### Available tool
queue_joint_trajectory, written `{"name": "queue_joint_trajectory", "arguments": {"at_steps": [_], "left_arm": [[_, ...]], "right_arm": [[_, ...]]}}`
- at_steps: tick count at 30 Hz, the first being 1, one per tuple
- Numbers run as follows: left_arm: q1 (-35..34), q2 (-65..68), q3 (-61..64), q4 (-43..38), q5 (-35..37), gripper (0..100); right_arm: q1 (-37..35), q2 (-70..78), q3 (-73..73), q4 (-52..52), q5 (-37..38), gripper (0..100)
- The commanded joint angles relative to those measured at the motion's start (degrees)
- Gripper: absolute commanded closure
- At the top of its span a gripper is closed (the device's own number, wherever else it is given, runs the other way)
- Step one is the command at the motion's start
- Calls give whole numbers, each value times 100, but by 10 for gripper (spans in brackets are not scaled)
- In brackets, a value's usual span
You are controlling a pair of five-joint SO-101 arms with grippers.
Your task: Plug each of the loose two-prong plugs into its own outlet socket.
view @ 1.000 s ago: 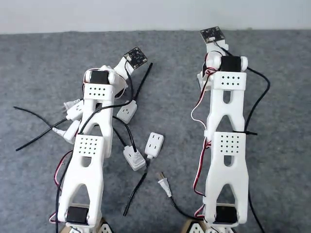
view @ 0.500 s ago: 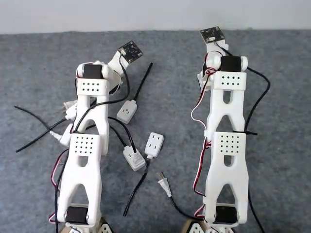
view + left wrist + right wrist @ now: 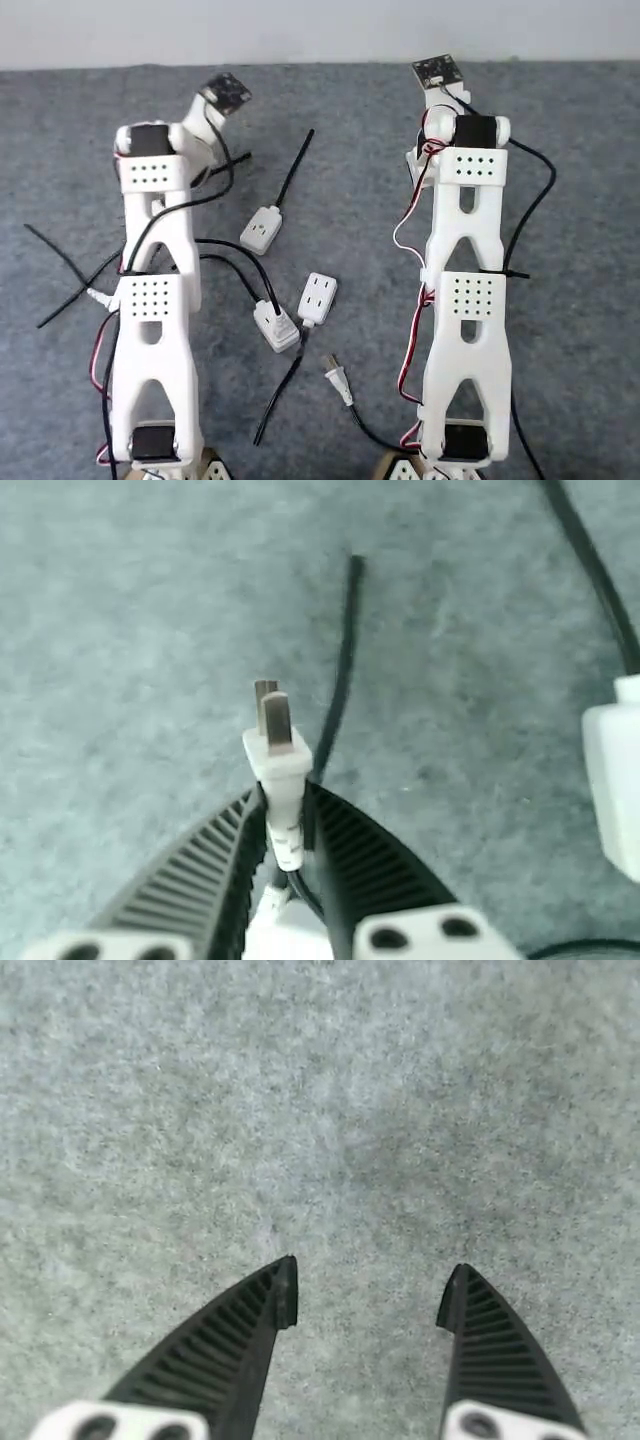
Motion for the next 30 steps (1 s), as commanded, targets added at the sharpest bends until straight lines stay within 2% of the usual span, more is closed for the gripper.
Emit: {"name": "queue_joint_trajectory", "arguments": {"at_steps": [1, 9, 13, 19, 26, 30], "left_arm": [[-35, -862, -233, 246, 413, 988], [0, -2224, -207, 264, 1301, 988], [97, -3156, 286, 264, 1837, 988], [677, -4791, 1692, 255, 2215, 988], [1547, -6980, 3714, 255, 2330, 988], [1767, -8114, 4752, 246, 2330, 988]], "right_arm": [[-22, -198, -237, 224, -53, 753], [-22, -198, -237, 224, -53, 753], [-22, -198, -237, 224, -53, 753], [-22, -198, -237, 224, -53, 753], [-22, -198, -237, 224, -53, 753], [-22, -198, -237, 224, -53, 753]]}}
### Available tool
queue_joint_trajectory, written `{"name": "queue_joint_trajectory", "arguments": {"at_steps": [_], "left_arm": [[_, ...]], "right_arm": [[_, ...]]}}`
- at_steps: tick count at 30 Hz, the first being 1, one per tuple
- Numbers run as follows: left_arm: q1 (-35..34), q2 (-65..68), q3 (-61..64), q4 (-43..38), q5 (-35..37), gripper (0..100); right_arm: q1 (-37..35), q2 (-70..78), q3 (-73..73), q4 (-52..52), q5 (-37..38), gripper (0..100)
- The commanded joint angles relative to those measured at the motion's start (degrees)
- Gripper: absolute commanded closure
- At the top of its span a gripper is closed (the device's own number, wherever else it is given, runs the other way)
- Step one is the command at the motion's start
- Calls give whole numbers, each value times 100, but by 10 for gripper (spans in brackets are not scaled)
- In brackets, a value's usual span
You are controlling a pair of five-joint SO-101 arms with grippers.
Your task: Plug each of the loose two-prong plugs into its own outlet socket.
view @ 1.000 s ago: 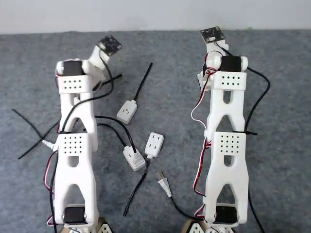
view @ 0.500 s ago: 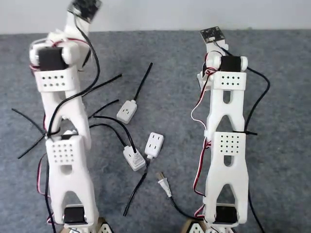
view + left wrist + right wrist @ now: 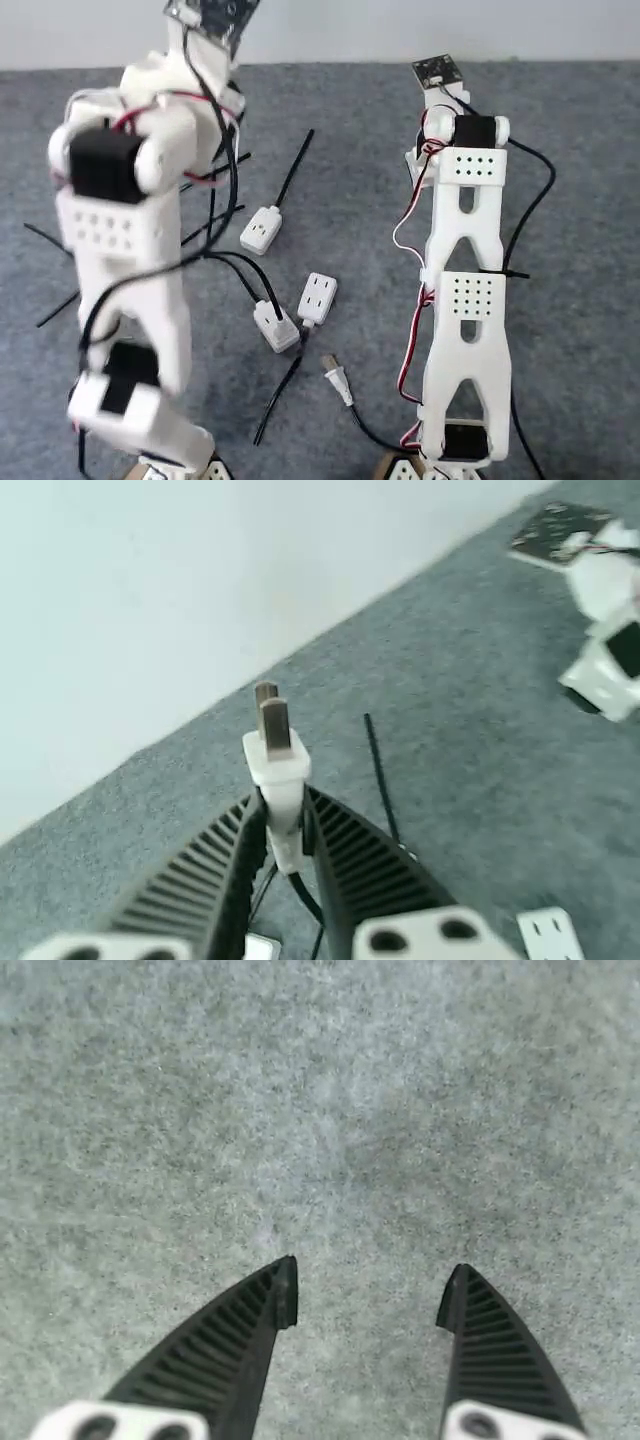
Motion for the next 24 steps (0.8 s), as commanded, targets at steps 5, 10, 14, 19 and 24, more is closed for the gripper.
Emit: {"name": "queue_joint_trajectory", "arguments": {"at_steps": [5, 10, 14, 19, 24], "left_arm": [[211, -2611, 1771, 202, 44, 988], [220, -3895, 2853, 202, 44, 988], [220, -4923, 3802, 202, 53, 988], [220, -6374, 5218, 202, 70, 988], [167, -7666, 6404, 202, 70, 988]], "right_arm": [[-22, -198, -229, 233, -62, 753], [-22, -198, -229, 233, -62, 753], [-13, -198, -229, 233, -62, 753], [-13, -198, -229, 233, -62, 753], [-31, -233, -237, 233, -62, 753]]}}
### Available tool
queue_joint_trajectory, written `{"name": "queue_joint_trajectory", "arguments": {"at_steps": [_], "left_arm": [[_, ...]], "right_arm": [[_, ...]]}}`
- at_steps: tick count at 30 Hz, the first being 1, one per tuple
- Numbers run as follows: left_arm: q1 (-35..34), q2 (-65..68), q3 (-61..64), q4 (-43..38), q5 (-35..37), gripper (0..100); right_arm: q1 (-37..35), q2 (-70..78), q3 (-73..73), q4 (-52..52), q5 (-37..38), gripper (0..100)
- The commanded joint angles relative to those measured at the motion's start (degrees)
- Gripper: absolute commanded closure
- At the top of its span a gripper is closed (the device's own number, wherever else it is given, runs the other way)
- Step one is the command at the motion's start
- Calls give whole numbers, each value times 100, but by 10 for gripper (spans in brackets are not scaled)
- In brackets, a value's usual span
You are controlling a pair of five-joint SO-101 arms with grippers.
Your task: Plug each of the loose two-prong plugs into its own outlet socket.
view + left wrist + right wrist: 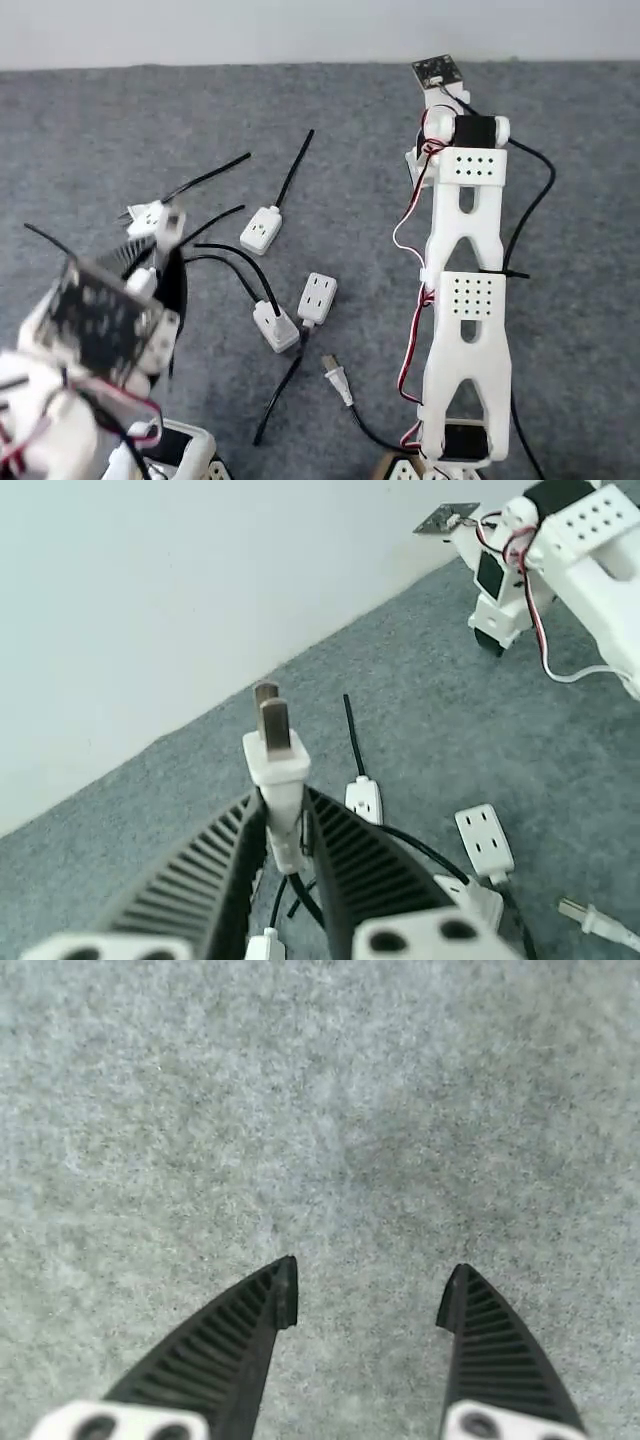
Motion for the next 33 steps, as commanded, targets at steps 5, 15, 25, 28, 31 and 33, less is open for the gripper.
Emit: {"name": "queue_joint_trajectory", "arguments": {"at_steps": [5, 15, 25, 28, 31, 33], "left_arm": [[-35, -1855, 1525, 193, 62, 988], [-35, -2523, 1640, 193, -141, 988], [-35, -2514, 3248, -862, -167, 988], [-141, -2374, 4013, -1495, -466, 988], [-501, -1943, 4391, -2101, -703, 988], [-668, -1591, 4426, -2330, -818, 988]], "right_arm": [[-163, -743, -246, 242, -79, 753], [-593, -2800, -158, 259, -914, 753], [-523, -3468, 1855, 233, -905, 753], [-514, -3424, 1916, 242, -914, 753], [-514, -3415, 1925, 242, -914, 753], [-514, -3415, 1925, 242, -914, 753]]}}
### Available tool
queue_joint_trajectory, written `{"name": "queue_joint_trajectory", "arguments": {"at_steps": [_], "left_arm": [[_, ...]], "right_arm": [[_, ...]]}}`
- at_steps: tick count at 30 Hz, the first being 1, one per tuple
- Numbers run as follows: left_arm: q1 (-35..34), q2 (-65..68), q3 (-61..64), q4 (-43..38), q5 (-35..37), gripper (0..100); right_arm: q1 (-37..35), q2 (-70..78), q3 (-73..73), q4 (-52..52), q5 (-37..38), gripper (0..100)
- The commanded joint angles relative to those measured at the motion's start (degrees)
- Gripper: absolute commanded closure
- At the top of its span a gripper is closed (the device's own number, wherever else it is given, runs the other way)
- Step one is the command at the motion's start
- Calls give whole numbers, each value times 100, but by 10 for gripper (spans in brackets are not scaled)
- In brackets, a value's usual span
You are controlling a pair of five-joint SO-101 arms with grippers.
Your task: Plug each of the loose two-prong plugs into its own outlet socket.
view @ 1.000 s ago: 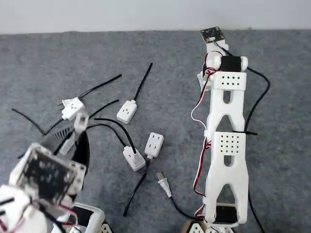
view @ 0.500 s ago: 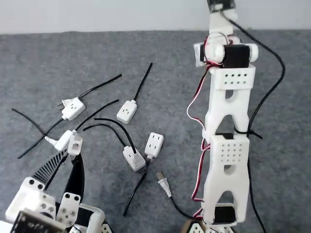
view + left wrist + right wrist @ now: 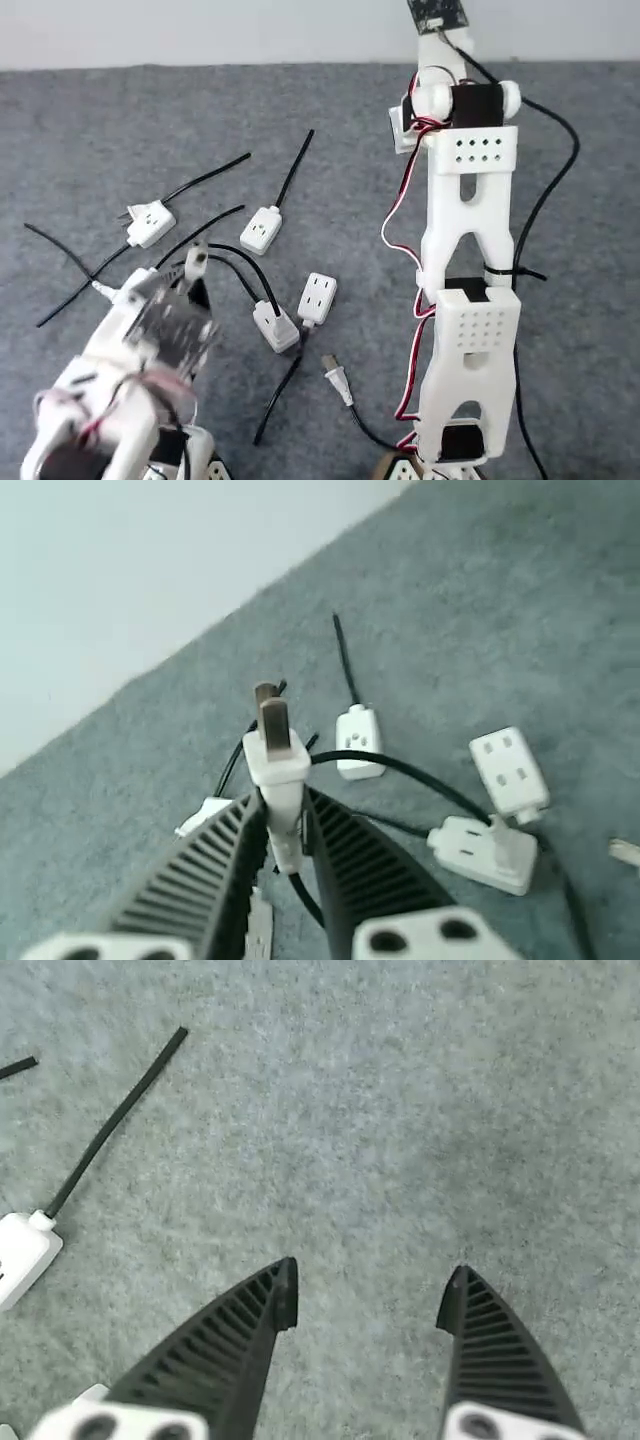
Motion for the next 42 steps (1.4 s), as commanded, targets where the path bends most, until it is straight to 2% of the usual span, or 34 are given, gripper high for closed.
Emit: {"name": "queue_joint_trajectory", "arguments": {"at_steps": [1, 9, 16, 19, 26, 31, 37, 42], "left_arm": [[-325, 765, 101, -738, -325, 988], [-316, 1881, 268, -1442, -448, 988], [-316, 2312, 611, -1846, -554, 985], [-316, 2303, 708, -1829, -563, 963], [-316, 2303, 708, -1802, -563, 752], [-316, 2303, 708, -1776, -563, 743], [-404, 2295, 356, -1354, -563, 743], [-1020, 2295, -532, -1029, -536, 743]], "right_arm": [[66, -347, -26, 242, -70, 753], [57, -163, -26, 242, -70, 753], [57, 338, -79, 224, -70, 753], [40, 365, -79, 215, -70, 753], [22, 374, -79, 215, -44, 753], [22, 409, -53, 215, -35, 753], [-242, 303, -88, 233, -26, 753], [-400, -681, -70, 242, -53, 753]]}}
